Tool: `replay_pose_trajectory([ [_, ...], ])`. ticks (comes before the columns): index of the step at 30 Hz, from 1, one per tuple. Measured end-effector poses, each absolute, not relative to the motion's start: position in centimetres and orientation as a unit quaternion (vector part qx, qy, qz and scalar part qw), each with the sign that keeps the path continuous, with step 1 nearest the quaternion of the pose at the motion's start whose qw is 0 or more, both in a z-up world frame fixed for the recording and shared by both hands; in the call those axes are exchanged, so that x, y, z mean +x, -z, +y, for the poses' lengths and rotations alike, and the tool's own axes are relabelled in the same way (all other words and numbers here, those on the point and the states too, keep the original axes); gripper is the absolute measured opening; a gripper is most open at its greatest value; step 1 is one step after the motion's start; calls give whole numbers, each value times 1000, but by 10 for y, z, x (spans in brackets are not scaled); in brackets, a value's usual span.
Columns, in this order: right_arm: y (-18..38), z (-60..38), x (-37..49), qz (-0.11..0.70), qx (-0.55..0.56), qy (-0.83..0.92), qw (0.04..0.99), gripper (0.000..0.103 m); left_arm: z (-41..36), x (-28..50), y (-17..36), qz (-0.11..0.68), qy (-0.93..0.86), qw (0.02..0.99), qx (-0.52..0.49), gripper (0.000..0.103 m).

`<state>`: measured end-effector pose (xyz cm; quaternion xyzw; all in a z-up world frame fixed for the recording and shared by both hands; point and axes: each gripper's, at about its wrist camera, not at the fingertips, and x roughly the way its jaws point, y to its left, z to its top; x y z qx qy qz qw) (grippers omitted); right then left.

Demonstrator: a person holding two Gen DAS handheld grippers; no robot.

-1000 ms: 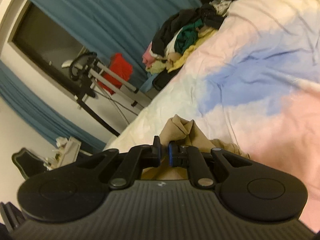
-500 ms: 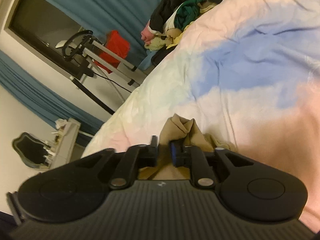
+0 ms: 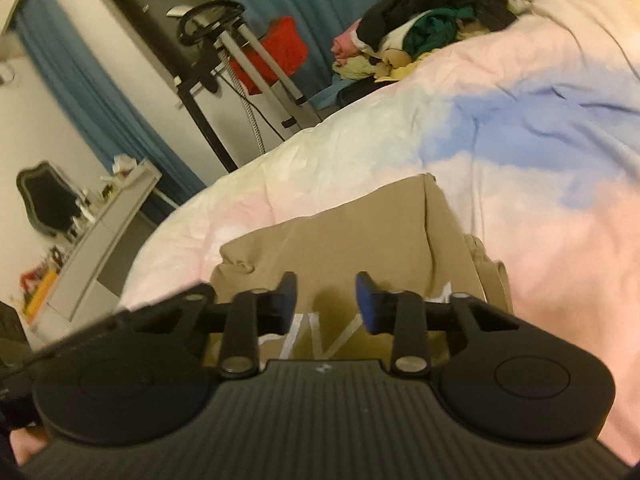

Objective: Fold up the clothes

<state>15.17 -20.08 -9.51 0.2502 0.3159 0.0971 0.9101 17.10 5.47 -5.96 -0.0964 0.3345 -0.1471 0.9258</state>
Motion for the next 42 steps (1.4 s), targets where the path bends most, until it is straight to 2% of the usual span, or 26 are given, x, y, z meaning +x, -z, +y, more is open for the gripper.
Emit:
replay_pose_trajectory([
  [7, 129, -197, 189, 342, 193, -68, 917, 29, 55, 184, 94, 370, 109, 920, -63, 78],
  [13, 136, -190, 195, 332, 179, -62, 924, 28, 57, 171, 87, 356, 105, 927, -52, 77],
  [23, 96, -184, 119, 322, 135, -61, 935, 32, 51, 104, 40, 304, 119, 945, -29, 77],
  [28, 99, -185, 96, 338, 144, -51, 928, 32, 48, 94, 57, 353, 104, 930, -24, 77],
  [35, 111, -176, 96, 359, 124, -46, 924, 32, 61, 81, 52, 369, 102, 921, -67, 75],
  [39, 111, -176, 94, 360, 121, -46, 924, 32, 75, 55, 26, 352, 142, 918, -115, 83],
  [42, 110, -175, 95, 362, 121, -45, 923, 32, 84, 45, 26, 365, 192, 893, -182, 84],
])
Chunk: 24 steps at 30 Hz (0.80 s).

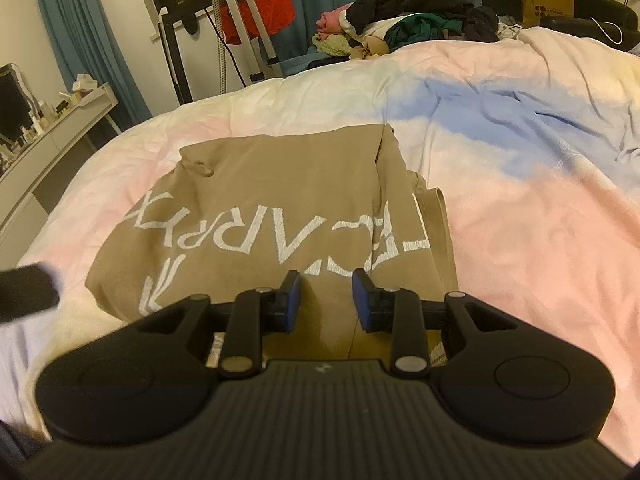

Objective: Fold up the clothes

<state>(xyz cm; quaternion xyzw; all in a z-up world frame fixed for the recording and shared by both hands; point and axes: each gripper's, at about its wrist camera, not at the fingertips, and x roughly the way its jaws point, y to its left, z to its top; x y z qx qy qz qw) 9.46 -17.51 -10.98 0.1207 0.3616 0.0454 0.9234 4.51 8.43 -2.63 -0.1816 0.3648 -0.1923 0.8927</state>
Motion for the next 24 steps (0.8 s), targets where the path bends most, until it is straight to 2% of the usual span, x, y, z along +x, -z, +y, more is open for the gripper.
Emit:
replay_pose_trajectory([
  [5, 110, -174, 95, 362, 118, -44, 924, 32, 82, 69, 63, 435, 198, 840, -256, 84],
  [7, 110, -174, 95, 362, 119, -44, 923, 32, 85, 83, 80, 455, 188, 817, -299, 80],
  [8, 110, -174, 95, 362, 120, -44, 923, 32, 87, 89, 88, 460, 184, 805, -325, 75],
  [9, 110, -174, 95, 362, 121, -44, 923, 32, 90, 94, 97, 464, 181, 794, -349, 70],
  [15, 110, -175, 95, 362, 120, -43, 923, 32, 102, 101, 108, 433, 165, 784, -414, 61],
  [20, 110, -173, 95, 363, 118, -42, 923, 32, 98, 101, 108, 435, 162, 792, -397, 60],
  [24, 110, -172, 94, 363, 111, -41, 924, 32, 97, 107, 117, 449, 145, 779, -413, 64],
])
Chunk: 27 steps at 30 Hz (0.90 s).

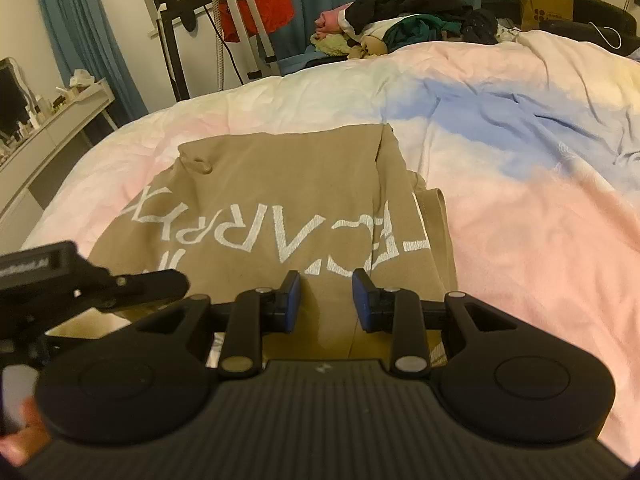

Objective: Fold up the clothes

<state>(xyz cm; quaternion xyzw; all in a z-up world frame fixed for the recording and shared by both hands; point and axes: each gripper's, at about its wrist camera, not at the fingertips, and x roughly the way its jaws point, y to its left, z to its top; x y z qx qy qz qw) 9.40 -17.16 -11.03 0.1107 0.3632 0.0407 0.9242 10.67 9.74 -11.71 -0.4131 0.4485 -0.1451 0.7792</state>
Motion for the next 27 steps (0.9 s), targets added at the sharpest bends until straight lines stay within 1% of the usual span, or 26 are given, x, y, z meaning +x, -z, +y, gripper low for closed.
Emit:
replay_pose_trajectory([
  [2, 110, -172, 94, 363, 111, -40, 924, 32, 102, 108, 121, 449, 142, 769, -433, 63],
  [4, 110, -172, 94, 362, 116, -37, 924, 31, 107, 110, 125, 449, 140, 759, -451, 60],
  [7, 107, -174, 92, 359, 133, -31, 923, 31, 111, 111, 128, 448, 137, 753, -462, 53],
  [9, 102, -178, 88, 352, 162, -31, 921, 35, 112, 110, 128, 445, 136, 755, -462, 48],
  [10, 99, -180, 86, 348, 179, -34, 920, 41, 111, 110, 128, 444, 136, 757, -460, 47],
  [11, 96, -183, 82, 342, 202, -41, 917, 55, 111, 110, 127, 443, 136, 759, -457, 45],
  [12, 93, -186, 77, 334, 228, -50, 913, 65, 111, 111, 127, 442, 135, 761, -455, 44],
  [13, 90, -189, 72, 326, 256, -58, 908, 81, 111, 111, 127, 442, 135, 762, -453, 44],
  [14, 88, -192, 67, 318, 288, -68, 901, 86, 111, 111, 127, 441, 135, 762, -455, 43],
  [17, 92, -200, 55, 314, 384, -110, 861, 86, 111, 111, 127, 440, 135, 760, -458, 40],
  [21, 124, -204, 59, 355, 498, -149, 777, 87, 110, 108, 125, 436, 134, 765, -454, 38],
  [25, 152, -208, 68, 376, 555, -139, 729, 86, 111, 103, 122, 425, 138, 770, -456, 36],
  [27, 160, -214, 69, 374, 577, -122, 716, 86, 112, 99, 120, 414, 142, 775, -457, 32],
])
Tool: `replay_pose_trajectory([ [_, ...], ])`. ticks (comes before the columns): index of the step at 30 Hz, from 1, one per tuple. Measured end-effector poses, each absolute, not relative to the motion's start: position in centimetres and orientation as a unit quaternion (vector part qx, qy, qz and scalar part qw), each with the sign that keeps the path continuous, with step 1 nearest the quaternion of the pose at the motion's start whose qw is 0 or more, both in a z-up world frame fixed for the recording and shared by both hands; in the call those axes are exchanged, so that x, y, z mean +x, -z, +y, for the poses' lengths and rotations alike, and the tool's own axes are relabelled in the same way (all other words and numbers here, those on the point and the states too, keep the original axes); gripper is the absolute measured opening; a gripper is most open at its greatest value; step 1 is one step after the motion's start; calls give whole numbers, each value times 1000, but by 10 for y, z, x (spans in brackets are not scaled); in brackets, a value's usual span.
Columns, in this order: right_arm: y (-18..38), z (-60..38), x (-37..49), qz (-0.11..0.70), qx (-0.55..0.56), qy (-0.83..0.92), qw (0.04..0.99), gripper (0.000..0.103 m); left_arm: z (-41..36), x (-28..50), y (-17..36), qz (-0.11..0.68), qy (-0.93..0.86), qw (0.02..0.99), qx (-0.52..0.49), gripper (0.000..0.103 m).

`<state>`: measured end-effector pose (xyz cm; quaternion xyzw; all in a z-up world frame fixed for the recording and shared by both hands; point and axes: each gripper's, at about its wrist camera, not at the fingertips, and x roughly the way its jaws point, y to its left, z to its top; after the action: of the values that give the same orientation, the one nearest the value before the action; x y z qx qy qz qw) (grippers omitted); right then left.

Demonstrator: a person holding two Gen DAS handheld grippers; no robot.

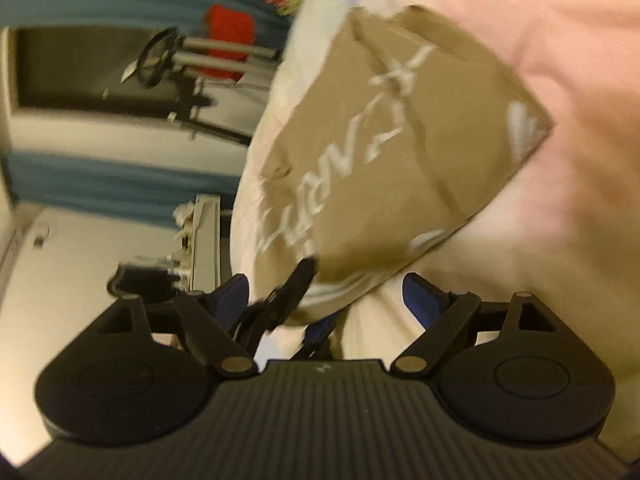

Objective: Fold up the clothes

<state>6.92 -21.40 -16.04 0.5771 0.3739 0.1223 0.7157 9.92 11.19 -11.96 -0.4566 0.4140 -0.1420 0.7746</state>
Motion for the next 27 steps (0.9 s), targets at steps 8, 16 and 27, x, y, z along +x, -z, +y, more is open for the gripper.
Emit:
replay_pose_trajectory([
  [8, 180, -217, 75, 351, 639, -121, 674, 86, 106, 91, 106, 382, 171, 786, -455, 31],
  [16, 189, -230, 81, 336, 653, -69, 675, 58, 108, 91, 104, 379, 171, 783, -463, 31],
  [27, 191, -240, 73, 321, 655, -13, 684, 39, 116, 94, 116, 405, 145, 755, -494, 39],
])
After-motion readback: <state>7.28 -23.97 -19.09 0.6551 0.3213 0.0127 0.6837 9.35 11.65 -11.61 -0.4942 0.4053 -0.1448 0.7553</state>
